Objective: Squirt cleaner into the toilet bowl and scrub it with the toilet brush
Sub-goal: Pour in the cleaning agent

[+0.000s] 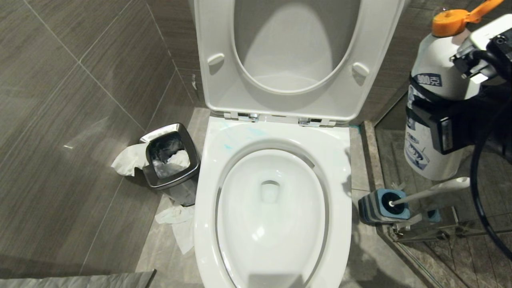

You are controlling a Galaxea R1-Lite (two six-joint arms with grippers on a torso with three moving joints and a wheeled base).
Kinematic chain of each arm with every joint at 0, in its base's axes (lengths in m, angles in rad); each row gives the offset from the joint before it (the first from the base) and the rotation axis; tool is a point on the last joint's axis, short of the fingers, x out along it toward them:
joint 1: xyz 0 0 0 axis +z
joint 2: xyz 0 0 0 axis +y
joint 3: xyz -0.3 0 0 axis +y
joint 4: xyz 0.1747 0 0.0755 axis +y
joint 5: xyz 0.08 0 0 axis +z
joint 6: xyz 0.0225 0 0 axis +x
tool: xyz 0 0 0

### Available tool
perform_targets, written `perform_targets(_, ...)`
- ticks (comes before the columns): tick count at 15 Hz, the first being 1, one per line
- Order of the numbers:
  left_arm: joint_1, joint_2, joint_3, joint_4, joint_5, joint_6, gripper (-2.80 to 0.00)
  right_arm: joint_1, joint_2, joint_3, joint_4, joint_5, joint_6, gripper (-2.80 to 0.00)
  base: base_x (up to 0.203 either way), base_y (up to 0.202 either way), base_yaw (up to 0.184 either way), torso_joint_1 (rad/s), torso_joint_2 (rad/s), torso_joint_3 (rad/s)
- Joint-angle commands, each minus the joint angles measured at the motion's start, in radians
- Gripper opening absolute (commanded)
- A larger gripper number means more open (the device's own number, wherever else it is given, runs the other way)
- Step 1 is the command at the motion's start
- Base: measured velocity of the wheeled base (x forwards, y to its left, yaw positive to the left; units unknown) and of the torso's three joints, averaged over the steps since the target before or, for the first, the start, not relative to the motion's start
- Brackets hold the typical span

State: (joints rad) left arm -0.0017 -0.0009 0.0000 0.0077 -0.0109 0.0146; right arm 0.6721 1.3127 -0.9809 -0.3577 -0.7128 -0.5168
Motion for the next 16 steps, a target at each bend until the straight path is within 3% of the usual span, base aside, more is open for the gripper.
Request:
perform_targets(1,0.000,0.001,0.002,0.000,0.002,-0.004,-2.80,0.097,0.100,-0.051,-0.002,-0.048,-0.003,-2.80,0.000,0.000,0.000,0.000,0.00,0.000)
perform_targets(4,0.000,0.001,0.002,0.000,0.002,-0.005,-2.80,0.176,0.140,-0.075,-0.002,-0.092,-0.040,-2.80,0.000,0.000,0.000,0.000,0.00,0.000)
perform_targets(8,0.000,0.001,0.002,0.000,0.002,-0.005,-2.80,0.184,0.143,-0.082,-0.001,-0.096,-0.127,-2.80,0.000,0.000,0.000,0.000,0.00,0.000)
perform_targets(16,0.000,0.001,0.002,0.000,0.002,-0.007,-2.80,0.231,0.125,-0.062,0.053,-0.108,-0.209,-2.80,0.000,0.000,0.000,0.000,0.00,0.000)
